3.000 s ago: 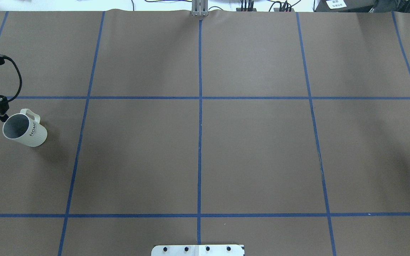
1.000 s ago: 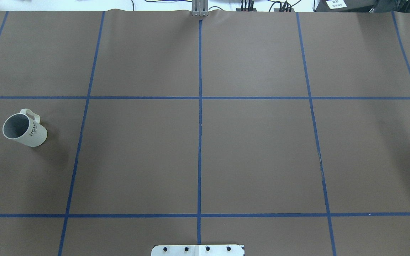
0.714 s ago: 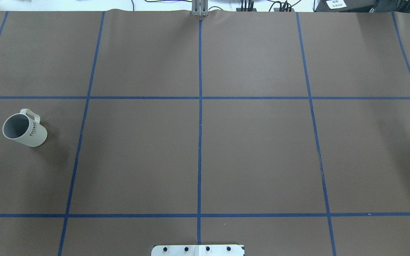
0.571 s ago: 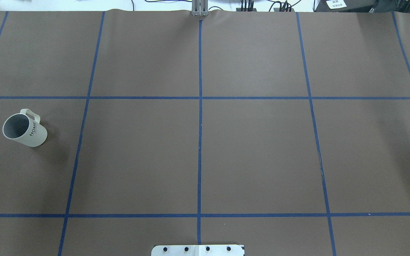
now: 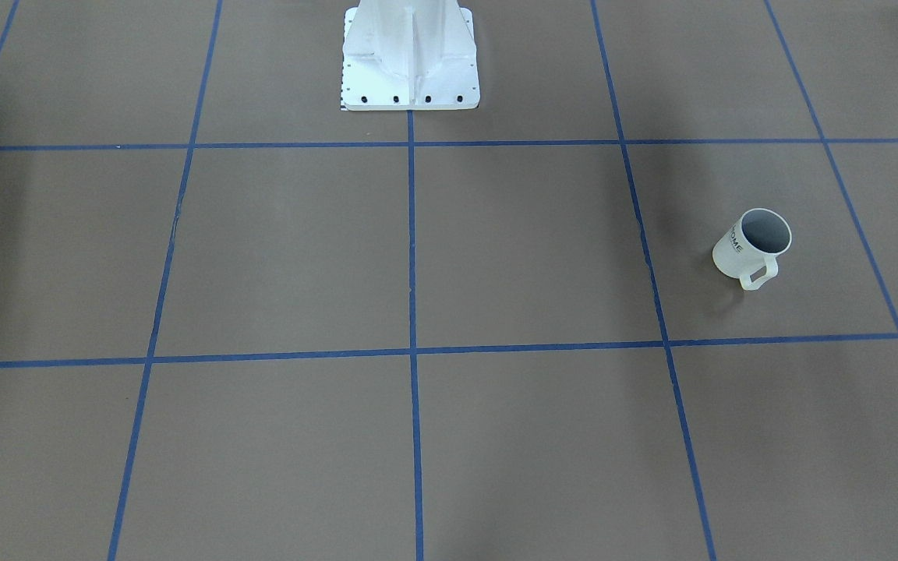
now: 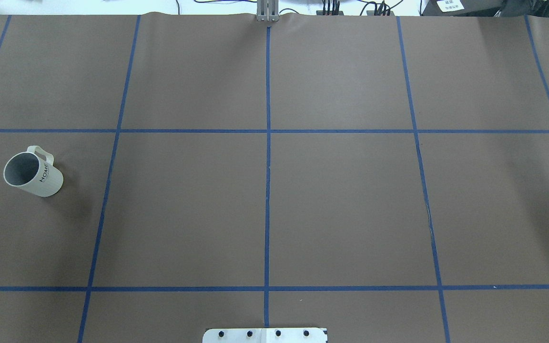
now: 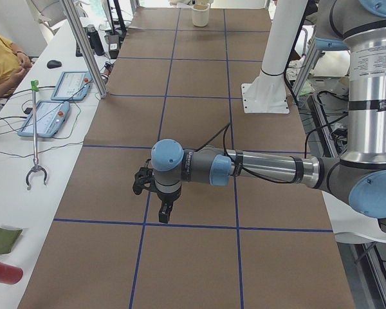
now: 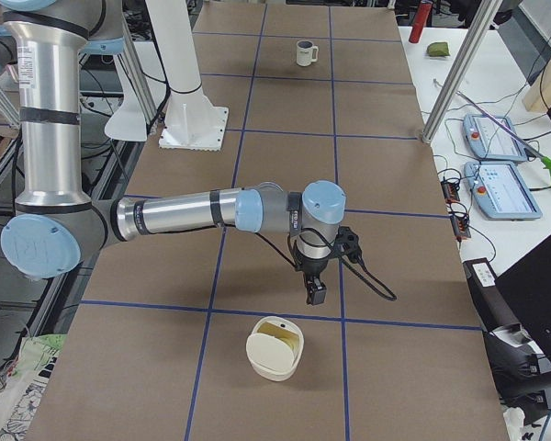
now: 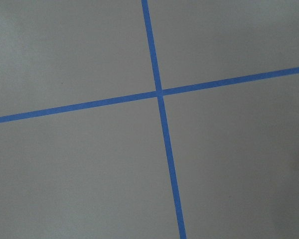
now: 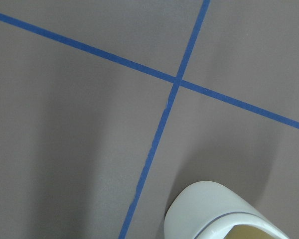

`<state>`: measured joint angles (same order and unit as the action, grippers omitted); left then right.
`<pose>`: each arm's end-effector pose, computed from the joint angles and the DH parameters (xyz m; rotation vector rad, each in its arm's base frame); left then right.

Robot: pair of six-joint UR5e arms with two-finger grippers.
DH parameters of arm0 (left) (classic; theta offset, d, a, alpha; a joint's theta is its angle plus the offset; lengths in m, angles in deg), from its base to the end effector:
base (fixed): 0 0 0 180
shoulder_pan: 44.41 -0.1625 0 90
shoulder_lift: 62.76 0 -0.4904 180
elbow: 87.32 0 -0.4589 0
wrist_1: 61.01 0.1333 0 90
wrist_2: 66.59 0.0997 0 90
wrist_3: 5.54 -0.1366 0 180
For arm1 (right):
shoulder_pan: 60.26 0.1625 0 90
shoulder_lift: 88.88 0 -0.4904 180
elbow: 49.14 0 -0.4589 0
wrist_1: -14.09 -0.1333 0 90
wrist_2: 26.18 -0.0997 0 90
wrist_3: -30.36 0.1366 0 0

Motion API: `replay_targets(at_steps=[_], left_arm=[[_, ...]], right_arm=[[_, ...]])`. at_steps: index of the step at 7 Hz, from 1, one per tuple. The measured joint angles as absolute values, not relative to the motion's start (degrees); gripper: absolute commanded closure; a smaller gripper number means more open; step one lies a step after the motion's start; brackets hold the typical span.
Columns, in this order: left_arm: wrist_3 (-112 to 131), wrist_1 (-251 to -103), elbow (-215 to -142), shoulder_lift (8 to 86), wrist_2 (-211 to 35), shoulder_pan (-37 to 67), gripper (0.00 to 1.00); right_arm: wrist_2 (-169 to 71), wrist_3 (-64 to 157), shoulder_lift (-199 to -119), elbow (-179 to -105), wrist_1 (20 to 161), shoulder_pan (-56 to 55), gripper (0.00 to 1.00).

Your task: Left arm hands cup to right arm to dump lemon

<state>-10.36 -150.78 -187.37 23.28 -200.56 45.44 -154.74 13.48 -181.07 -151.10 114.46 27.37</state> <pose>-0.0371 -0.5318 0.6907 0.1284 0.7626 0.1216 0.0261 -0.5336 0.6825 0.0753 -0.6719 -0.3196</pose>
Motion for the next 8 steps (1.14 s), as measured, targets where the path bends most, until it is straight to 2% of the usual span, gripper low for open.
replay_targets(at_steps=[3,8], left_arm=[[-10.51,-143.54,-187.36,26.72,-200.61,45.33,0.00],[-10.55,-142.86,-187.60,26.12,-200.69,45.41,0.00]], right_arm=[[-154.88,13.49,-181.08,-151.04,114.52,27.37,0.00],[-156.54,13.53,-179.87,-149.13,115.41,27.29,0.00]])
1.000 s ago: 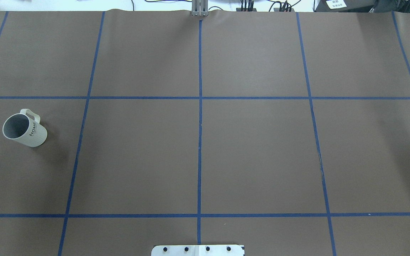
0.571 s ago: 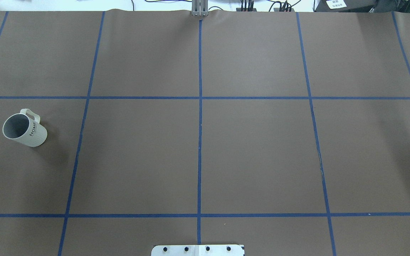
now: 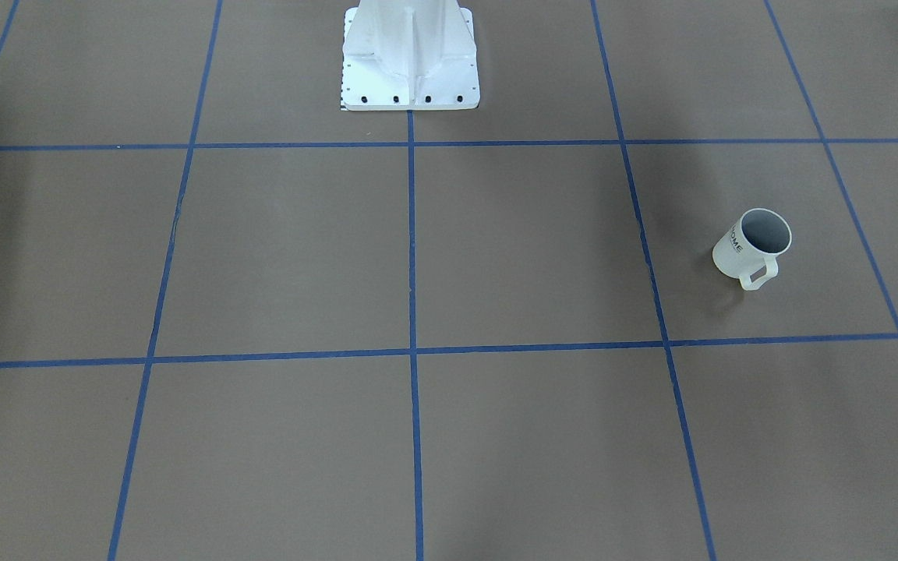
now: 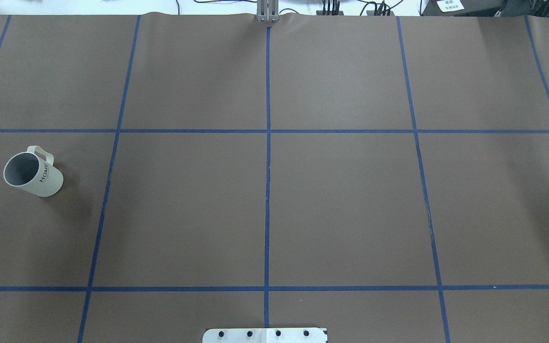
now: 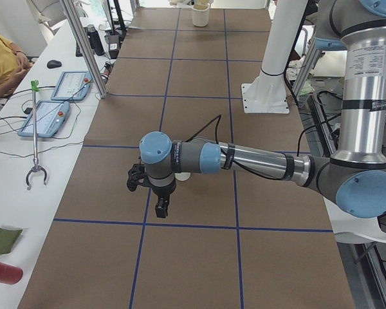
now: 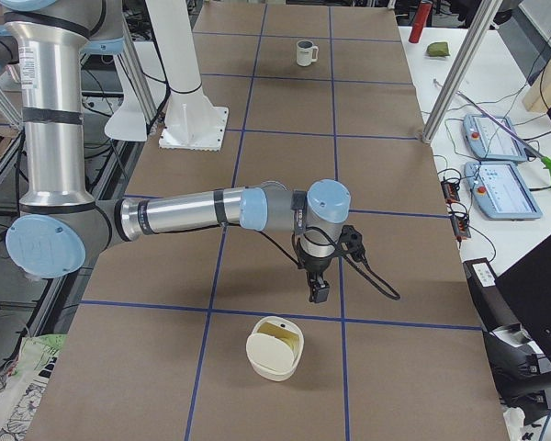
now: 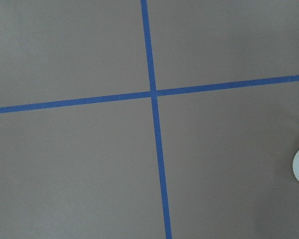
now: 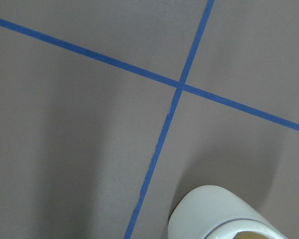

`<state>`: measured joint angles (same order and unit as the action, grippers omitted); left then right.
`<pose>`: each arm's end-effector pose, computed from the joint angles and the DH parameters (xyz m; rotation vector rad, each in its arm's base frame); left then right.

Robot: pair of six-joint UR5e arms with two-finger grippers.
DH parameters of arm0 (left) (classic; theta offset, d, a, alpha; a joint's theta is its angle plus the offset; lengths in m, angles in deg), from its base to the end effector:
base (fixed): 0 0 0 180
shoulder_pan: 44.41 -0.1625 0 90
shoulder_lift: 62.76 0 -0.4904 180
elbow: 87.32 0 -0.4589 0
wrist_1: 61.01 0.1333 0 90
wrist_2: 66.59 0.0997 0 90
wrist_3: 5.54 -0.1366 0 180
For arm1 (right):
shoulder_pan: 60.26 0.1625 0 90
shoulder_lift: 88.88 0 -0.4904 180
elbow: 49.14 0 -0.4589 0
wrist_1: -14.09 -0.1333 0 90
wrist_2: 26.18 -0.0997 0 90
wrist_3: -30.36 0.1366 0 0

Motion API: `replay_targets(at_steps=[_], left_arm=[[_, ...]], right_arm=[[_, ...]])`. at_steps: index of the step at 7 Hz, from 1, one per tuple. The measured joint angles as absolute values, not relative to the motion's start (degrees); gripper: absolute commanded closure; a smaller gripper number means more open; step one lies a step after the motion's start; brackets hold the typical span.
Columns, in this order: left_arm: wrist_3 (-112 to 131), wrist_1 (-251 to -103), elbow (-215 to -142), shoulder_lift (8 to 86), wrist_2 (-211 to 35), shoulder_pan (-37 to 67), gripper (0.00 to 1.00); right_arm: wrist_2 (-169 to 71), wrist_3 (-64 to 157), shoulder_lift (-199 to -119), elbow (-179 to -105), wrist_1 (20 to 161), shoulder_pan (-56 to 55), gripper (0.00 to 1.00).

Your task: Left arm hands cup to right arm to dump lemon

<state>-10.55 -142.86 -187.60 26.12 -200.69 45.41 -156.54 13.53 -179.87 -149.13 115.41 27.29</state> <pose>-0.0365 -0.5450 0.6761 0.0492 0.7686 0.0928 0.0217 -0.5416 0.6891 0.0499 -0.7066 -0.3081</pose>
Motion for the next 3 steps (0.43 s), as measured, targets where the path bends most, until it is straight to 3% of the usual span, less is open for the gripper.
replay_targets(at_steps=[3], left_arm=[[-10.55,-142.94,-187.66,25.69,-200.63,45.42,0.00]], right_arm=[[-158.61,13.54,-180.55,-148.01,115.43,27.28,0.00]])
